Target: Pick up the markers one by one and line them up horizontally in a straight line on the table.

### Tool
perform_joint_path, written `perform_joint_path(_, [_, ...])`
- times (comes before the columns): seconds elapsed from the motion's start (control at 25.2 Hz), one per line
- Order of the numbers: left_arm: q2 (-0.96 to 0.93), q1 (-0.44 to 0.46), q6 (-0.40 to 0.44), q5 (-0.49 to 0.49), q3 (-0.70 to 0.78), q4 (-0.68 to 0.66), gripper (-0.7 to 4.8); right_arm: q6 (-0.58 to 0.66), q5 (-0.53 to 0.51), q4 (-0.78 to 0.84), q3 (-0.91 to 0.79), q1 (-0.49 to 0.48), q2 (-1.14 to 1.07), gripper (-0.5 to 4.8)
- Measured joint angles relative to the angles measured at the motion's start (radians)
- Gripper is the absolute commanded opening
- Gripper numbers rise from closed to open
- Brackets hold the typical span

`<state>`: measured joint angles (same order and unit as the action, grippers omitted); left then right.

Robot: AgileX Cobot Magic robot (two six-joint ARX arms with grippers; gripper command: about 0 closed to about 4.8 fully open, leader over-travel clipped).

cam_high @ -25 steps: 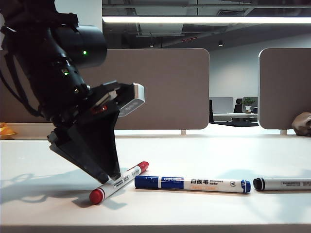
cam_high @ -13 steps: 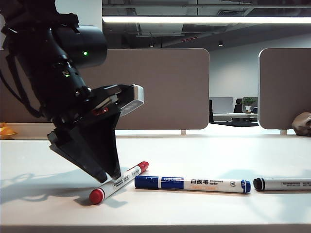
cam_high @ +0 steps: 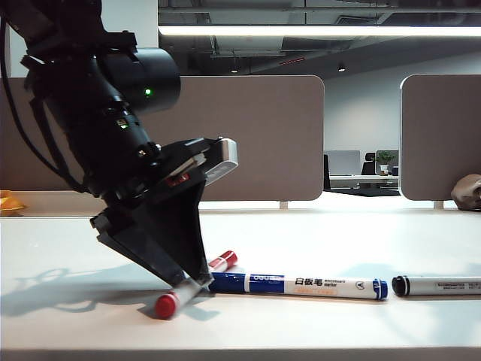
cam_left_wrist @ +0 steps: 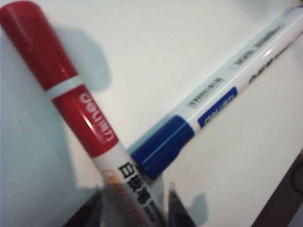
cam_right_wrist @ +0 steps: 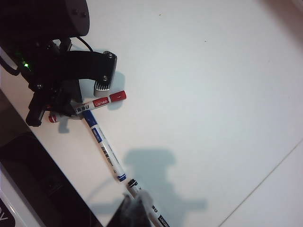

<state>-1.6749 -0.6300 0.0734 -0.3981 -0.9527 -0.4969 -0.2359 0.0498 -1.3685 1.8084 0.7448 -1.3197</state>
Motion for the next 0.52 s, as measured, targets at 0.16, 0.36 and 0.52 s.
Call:
perform_joint_path(0.16, [0.000, -0.002, 0.000, 0.006, 0.000, -0.001, 1.74, 0.000, 0.000, 0.000, 0.000, 0.000, 0.000, -0.06])
perform_joint_path(0.36, [0.001, -0.008, 0.027, 0.066, -0.006, -0.026, 1.24, 0.000, 0.000, 0.000, 0.000, 0.000, 0.000, -0.05])
perform_joint_path(0.52, [0.004, -0.002, 0.028, 0.098, -0.007, -0.050, 1.22, 0.000, 0.000, 0.001, 0.000, 0.000, 0.000, -0.05])
